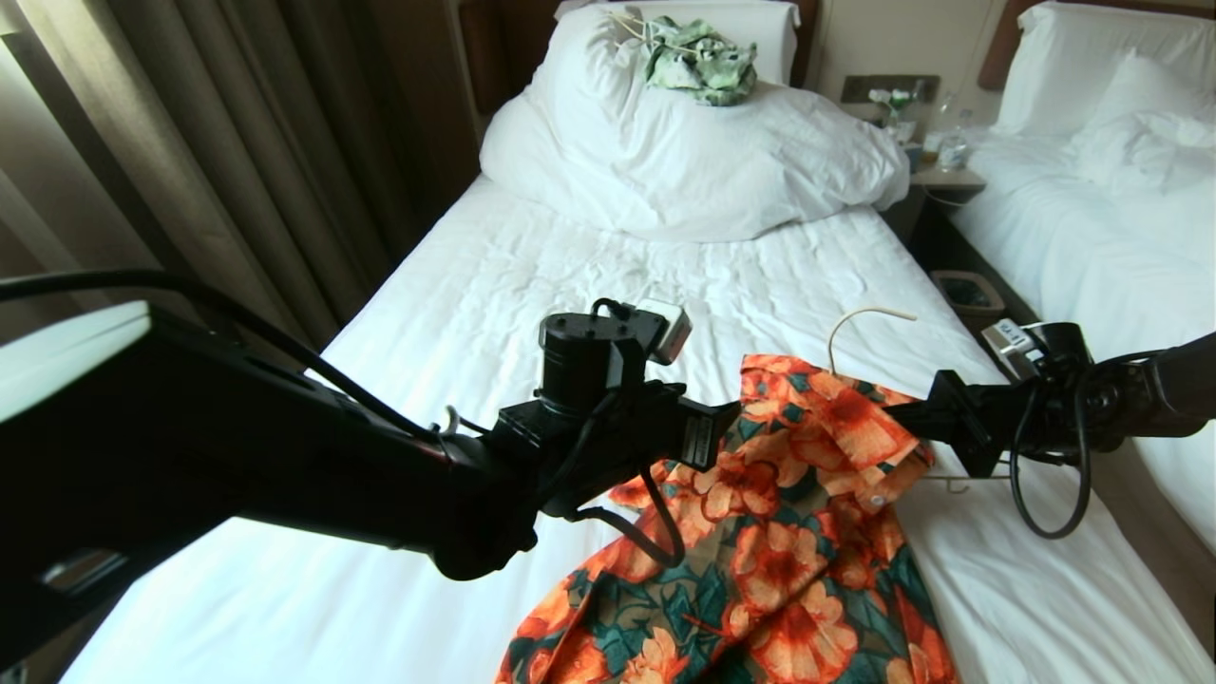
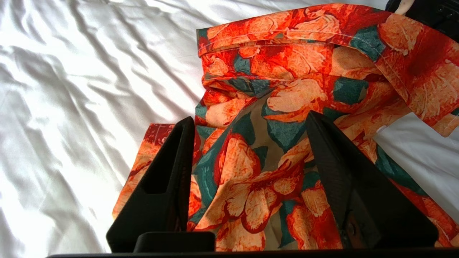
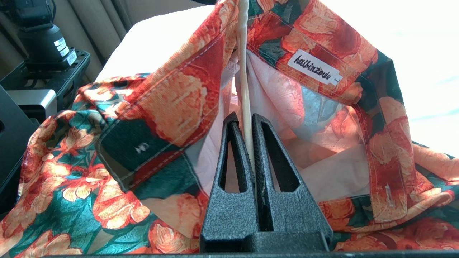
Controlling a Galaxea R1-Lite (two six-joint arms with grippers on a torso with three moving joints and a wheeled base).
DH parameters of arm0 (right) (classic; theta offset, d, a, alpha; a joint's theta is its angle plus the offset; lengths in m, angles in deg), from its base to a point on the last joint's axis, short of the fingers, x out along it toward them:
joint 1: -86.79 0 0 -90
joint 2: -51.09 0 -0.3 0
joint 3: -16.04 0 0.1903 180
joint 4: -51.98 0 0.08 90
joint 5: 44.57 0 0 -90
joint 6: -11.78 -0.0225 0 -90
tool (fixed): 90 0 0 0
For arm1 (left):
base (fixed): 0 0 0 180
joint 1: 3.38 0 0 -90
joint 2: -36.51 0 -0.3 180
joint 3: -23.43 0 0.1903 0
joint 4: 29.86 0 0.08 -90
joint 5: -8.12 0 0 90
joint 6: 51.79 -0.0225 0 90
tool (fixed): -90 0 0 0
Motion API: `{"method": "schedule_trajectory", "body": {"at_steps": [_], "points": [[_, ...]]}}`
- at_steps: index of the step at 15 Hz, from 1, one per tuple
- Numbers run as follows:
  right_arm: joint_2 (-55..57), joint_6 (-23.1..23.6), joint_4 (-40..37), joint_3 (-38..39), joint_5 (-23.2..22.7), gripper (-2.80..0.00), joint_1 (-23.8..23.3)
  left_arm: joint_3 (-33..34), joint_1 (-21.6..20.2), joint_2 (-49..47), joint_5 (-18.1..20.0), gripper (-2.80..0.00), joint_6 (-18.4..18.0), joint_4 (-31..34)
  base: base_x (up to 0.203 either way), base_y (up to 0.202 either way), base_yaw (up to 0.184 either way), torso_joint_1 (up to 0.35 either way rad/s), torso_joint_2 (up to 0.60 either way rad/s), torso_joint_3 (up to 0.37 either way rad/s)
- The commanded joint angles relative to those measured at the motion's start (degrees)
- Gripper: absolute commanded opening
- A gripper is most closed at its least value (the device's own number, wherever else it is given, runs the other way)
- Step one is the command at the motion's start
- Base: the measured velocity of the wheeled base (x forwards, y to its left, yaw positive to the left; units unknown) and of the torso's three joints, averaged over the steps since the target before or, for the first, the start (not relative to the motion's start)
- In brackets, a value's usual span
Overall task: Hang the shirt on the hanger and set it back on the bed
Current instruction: Hook the other side of the shirt onto the hanger
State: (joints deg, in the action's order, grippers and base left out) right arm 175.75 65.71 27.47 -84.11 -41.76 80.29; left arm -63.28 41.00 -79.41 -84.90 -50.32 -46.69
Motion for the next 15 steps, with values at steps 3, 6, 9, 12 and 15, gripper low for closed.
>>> {"method": "schedule_trajectory", "body": {"at_steps": [3,6,9,12,15], "points": [[-0.2,0.3,0.0,0.0,-0.5,-2.8,-0.3,-2.8,0.7,-5.3,2.6,0.0,-0.1,-2.0,0.0,0.0,0.0,0.0,0.0,0.0],[1.2,0.3,0.1,0.2,-0.5,-2.8,-0.1,-8.4,1.6,-9.4,3.5,0.0,-1.9,-2.0,0.0,0.0,0.0,0.0,0.0,0.0],[1.2,0.3,0.2,-0.1,-0.5,-2.8,-0.4,-9.9,1.9,-10.6,6.7,0.0,-3.4,-1.0,0.0,0.0,0.0,0.0,0.0,0.0],[1.3,0.3,0.2,0.1,-0.5,-2.8,-0.1,-9.9,1.8,-10.9,10.4,0.0,-5.5,-0.8,0.0,0.0,0.0,0.0,0.0,0.0],[1.2,0.3,0.2,0.1,-0.5,-2.8,0.2,-12.1,2.2,-12.6,11.4,0.0,-5.6,-0.7,0.0,0.0,0.0,0.0,0.0,0.0]]}}
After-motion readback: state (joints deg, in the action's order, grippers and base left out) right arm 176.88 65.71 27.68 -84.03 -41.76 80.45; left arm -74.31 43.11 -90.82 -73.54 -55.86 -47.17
